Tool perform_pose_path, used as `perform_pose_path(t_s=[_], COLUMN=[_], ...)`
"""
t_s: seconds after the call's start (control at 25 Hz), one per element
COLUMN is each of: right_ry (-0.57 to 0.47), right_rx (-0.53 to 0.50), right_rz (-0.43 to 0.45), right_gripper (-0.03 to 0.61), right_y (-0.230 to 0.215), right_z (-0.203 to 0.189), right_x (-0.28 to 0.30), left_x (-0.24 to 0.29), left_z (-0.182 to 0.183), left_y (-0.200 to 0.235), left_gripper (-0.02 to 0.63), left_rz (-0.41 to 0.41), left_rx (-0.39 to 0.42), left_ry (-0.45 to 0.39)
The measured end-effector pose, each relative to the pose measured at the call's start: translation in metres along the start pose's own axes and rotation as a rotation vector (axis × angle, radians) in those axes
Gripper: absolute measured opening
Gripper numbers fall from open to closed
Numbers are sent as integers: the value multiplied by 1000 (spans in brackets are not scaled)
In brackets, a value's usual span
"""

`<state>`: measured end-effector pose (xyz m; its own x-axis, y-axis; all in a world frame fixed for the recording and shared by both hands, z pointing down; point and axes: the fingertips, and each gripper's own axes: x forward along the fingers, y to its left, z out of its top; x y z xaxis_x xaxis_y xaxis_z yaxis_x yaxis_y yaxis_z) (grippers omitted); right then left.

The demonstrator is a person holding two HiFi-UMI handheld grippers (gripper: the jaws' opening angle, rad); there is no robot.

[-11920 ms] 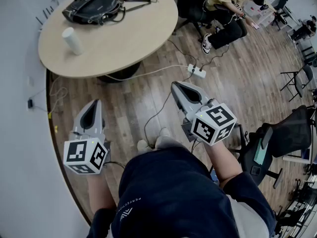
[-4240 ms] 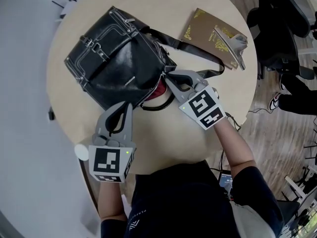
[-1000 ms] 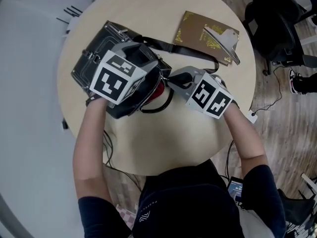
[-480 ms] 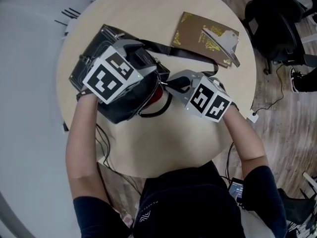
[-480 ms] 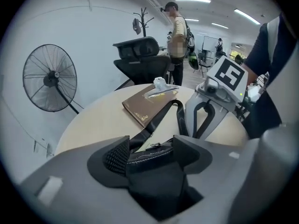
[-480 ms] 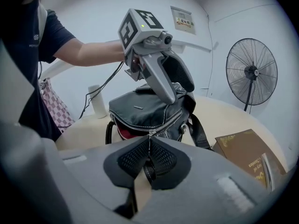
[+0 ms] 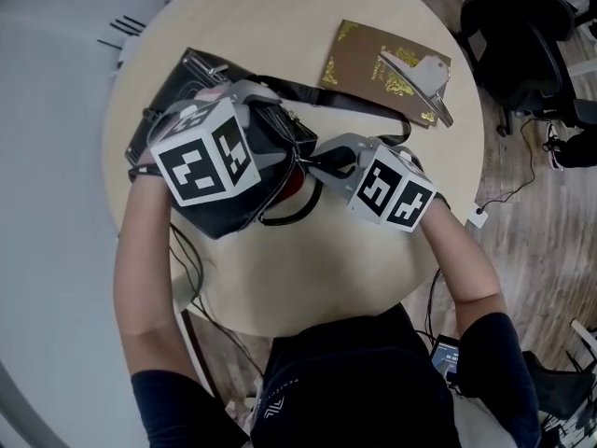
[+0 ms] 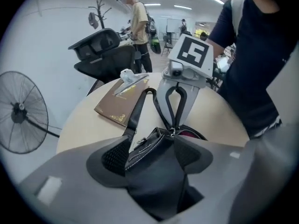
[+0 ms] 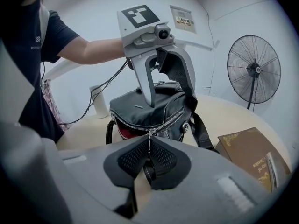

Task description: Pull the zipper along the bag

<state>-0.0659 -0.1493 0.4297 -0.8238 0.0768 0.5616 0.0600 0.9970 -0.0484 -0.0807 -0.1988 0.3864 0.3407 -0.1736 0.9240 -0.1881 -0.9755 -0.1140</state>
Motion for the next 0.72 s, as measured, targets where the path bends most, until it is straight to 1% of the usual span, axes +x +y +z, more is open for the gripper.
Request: perform_pose_path(t_s=[0.08, 0.16, 0.32, 0.36, 0.48, 0.56, 0.72], right_ry=[-6, -12, -17, -18, -17, -15, 5], right_rx=[8, 9, 10, 13, 15, 13, -8], right_rz=[7, 6, 0, 1, 7, 7, -19], right_gripper=[12, 12, 12, 12, 12, 12, 12], right_y=[0, 1, 2, 2, 3, 2, -1], right_z=[0, 1, 2, 2, 2, 2, 2], right_x=[0, 0, 1, 1, 1, 1, 0], left_x=[1, 3, 5, 5, 9, 14, 19], left_z=[2, 4, 3, 2, -1, -5, -8], left_y=[1, 0, -4, -6, -15, -20, -22], left_gripper=[310, 297, 276, 261, 221, 242, 227], left_rz=[0, -22, -91, -108, -171, -211, -231], left_rx=[78, 119, 120, 124, 142, 152, 181], left_ry=[16, 24, 29, 32, 74, 118, 153])
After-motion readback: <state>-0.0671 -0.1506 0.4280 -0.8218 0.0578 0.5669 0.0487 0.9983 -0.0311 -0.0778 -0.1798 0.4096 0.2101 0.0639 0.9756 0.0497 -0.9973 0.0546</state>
